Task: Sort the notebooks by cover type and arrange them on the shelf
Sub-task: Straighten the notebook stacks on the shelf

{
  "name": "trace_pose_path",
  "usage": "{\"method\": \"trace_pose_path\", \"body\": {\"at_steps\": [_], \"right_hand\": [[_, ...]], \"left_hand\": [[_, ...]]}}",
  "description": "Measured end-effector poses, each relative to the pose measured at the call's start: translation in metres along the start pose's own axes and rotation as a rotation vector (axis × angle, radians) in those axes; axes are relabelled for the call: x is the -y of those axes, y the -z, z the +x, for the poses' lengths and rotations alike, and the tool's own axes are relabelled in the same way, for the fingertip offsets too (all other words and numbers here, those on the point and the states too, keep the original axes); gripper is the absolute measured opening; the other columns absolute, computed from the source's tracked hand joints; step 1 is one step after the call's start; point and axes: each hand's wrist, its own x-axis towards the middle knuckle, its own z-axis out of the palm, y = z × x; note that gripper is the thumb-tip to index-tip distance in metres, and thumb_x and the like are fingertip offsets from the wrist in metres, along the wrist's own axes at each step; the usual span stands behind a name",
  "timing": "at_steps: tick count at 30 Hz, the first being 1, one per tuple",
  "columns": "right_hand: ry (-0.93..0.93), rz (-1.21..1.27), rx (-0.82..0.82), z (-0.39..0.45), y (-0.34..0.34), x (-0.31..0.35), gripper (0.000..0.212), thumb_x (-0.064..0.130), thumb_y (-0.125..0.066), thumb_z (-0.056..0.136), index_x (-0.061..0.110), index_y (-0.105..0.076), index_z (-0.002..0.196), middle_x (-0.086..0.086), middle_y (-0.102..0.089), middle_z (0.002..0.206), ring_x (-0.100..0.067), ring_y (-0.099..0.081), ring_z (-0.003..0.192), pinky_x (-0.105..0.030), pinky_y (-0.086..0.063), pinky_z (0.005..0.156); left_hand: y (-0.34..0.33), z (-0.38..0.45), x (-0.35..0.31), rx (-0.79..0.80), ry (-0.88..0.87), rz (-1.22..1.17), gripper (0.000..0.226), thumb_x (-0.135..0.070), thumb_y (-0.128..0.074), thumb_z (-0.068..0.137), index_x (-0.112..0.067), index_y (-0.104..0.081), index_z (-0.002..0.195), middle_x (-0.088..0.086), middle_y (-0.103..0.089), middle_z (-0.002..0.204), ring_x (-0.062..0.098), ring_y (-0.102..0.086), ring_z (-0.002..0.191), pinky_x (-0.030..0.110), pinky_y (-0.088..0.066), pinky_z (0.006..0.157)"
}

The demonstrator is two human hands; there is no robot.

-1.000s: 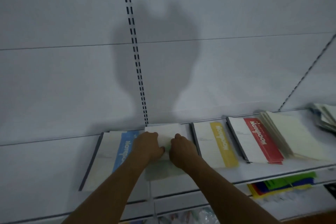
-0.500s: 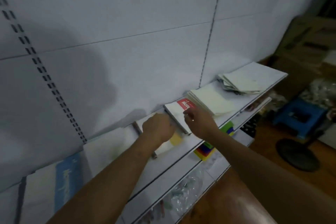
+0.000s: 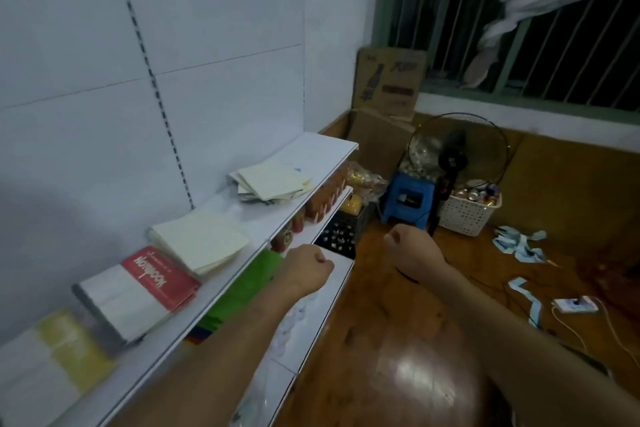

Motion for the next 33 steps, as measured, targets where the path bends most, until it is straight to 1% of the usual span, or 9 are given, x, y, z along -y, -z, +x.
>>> {"method": "trace_pose_path", "body": {"at_steps": [5,7,9,11,14,20,24,28,33], "right_hand": [[-0.045,0.004,0.006,0.049,0.041,-0.049,0.022,0.031,-0.042,0.097,0.016,-0.056,0.090,-0.002,-0.059,0.083,-0.017,-0.056,0.073,-0.030,-0.044,0.058],[-0.045,0.012,0.002,0.068,0.051,-0.062,0.021,0.030,-0.042,0.097,0.016,-0.055,0.090,-0.002,-0.058,0.082,-0.016,-0.055,0.071,-0.029,-0.042,0.057],[-0.037,0.012,-0.004,0.088,0.058,-0.072,0.021,0.029,-0.041,0.097,0.016,-0.055,0.089,-0.001,-0.058,0.080,-0.015,-0.054,0.068,-0.027,-0.040,0.055],[-0.025,0.015,0.003,0.111,0.062,-0.081,0.021,0.029,-0.041,0.098,0.016,-0.055,0.089,-0.001,-0.057,0.077,-0.013,-0.052,0.064,-0.025,-0.037,0.052],[-0.028,0.008,0.024,0.149,0.063,-0.091,0.022,0.029,-0.041,0.097,0.016,-0.056,0.090,-0.002,-0.060,0.079,-0.015,-0.055,0.067,-0.028,-0.042,0.055],[-0.028,0.042,0.045,0.247,0.070,-0.085,0.023,0.030,-0.041,0.098,0.014,-0.057,0.092,-0.010,-0.065,0.084,-0.022,-0.059,0.070,-0.031,-0.043,0.056],[-0.015,0.037,0.071,0.318,0.067,-0.074,0.025,0.030,-0.041,0.099,0.014,-0.053,0.084,-0.004,-0.058,0.072,-0.016,-0.052,0.058,-0.028,-0.039,0.052],[0.048,0.025,0.098,0.377,0.052,-0.059,0.026,0.029,-0.041,0.099,0.013,-0.050,0.080,-0.006,-0.053,0.072,-0.019,-0.048,0.062,-0.031,-0.037,0.056],[0.210,-0.008,0.184,0.442,0.020,-0.020,0.026,0.028,-0.044,0.098,0.017,-0.048,0.074,-0.001,-0.052,0.070,-0.014,-0.048,0.062,-0.029,-0.038,0.057]], "left_hand": [[-0.021,0.049,-0.041,-0.029,0.010,0.011,0.018,-0.030,-0.054,0.081,-0.018,-0.051,0.067,0.006,-0.054,0.074,0.020,-0.049,0.065,0.032,-0.043,0.060],[-0.024,0.068,-0.056,-0.033,0.011,0.031,0.018,-0.029,-0.054,0.082,-0.019,-0.054,0.068,0.006,-0.057,0.075,0.021,-0.055,0.069,0.033,-0.047,0.064],[-0.027,0.087,-0.070,-0.026,0.004,0.063,0.018,-0.029,-0.054,0.086,-0.017,-0.058,0.072,0.005,-0.061,0.080,0.021,-0.060,0.076,0.029,-0.046,0.066],[-0.031,0.110,-0.082,-0.026,0.000,0.078,0.018,-0.028,-0.053,0.088,-0.016,-0.058,0.076,0.003,-0.059,0.076,0.018,-0.057,0.071,0.026,-0.042,0.062],[-0.036,0.151,-0.095,-0.005,-0.001,0.036,0.026,-0.026,-0.055,0.088,-0.018,-0.048,0.065,-0.001,-0.049,0.066,0.016,-0.049,0.066,0.027,-0.040,0.063],[-0.022,0.255,-0.112,-0.048,-0.003,0.048,0.029,-0.028,-0.054,0.085,-0.018,-0.047,0.059,0.000,-0.054,0.065,0.015,-0.053,0.062,0.025,-0.042,0.058],[-0.011,0.317,-0.118,-0.075,0.024,0.050,0.023,-0.031,-0.053,0.085,-0.013,-0.065,0.081,0.003,-0.066,0.084,0.017,-0.062,0.077,0.030,-0.053,0.072],[0.003,0.368,-0.104,-0.140,0.098,0.056,0.024,-0.036,-0.050,0.088,-0.017,-0.064,0.093,0.002,-0.068,0.096,0.019,-0.062,0.084,0.027,-0.046,0.070],[0.018,0.413,-0.068,-0.203,0.263,0.070,0.027,-0.035,-0.050,0.087,-0.015,-0.063,0.097,0.003,-0.068,0.101,0.020,-0.062,0.091,0.032,-0.052,0.083]]}}
